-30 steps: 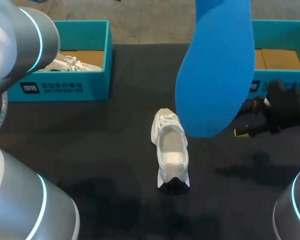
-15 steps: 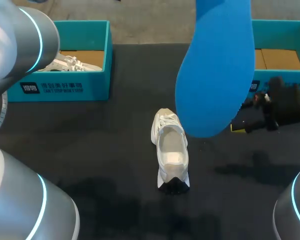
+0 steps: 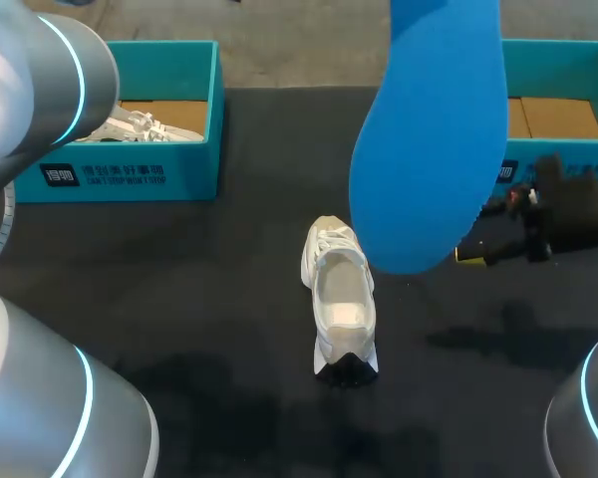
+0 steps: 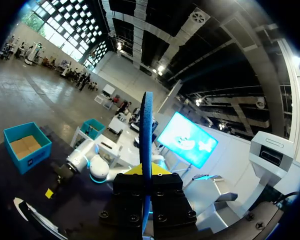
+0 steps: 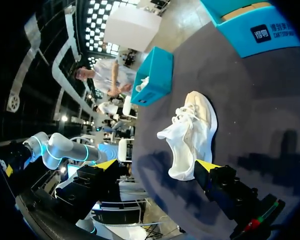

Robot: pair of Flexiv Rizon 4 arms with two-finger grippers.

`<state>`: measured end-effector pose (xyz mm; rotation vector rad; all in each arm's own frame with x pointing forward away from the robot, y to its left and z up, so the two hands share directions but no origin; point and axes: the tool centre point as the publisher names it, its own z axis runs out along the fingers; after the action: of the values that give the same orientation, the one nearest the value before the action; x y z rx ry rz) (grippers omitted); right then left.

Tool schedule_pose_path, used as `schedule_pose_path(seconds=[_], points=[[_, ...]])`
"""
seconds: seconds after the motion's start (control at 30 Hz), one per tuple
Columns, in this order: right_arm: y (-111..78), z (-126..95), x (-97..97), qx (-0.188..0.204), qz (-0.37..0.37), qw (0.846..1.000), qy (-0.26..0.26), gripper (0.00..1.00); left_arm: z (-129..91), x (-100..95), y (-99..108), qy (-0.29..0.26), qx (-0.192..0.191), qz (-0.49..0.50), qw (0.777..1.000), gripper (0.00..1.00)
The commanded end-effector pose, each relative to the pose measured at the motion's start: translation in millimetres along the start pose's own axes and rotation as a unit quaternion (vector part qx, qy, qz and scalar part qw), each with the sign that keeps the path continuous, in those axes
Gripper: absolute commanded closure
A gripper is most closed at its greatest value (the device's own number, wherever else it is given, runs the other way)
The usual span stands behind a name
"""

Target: Take the shoe out of the shoebox, open the shoe tongue, remove and reinsert the insole, then place the shoe into the shoebox

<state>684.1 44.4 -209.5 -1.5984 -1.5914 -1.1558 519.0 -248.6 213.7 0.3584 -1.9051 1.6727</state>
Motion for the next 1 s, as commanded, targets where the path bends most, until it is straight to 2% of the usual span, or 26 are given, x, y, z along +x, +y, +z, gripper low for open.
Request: schedule_pose_path(seconds=[0.03,0.2,0.43,0.67,0.87,1.0], points=[[0.5,1,0.4,0.0,0.0,1.0,-0.001,0.0,-3,-4.1,-7,0.003,0.004,0.033,0.999,1.0],[0.5,1,0.4,0.0,0.0,1.0,-0.001,0.0,-12,-17.5,-25,-0.014,0.01,0.103,0.995,1.0],[0.5,1,0.4,0.0,0.0,1.0,-0.001,0.0,-30,-53.1,-38,-0.067,-0.004,0.222,0.973,1.0],[0.5,1,0.4,0.0,0.0,1.0,-0.001,0.0,-45,-84.4,-42,-0.081,0.022,0.241,0.967,1.0],[0.5,1,0.4,0.0,0.0,1.0,-0.001,0.0,-50,-94.0,-34,-0.085,0.003,0.33,0.94,1.0],[0.5,1,0.4,0.0,0.0,1.0,-0.001,0.0,-55,-107.1,-25,-0.086,0.001,0.413,0.906,1.0]])
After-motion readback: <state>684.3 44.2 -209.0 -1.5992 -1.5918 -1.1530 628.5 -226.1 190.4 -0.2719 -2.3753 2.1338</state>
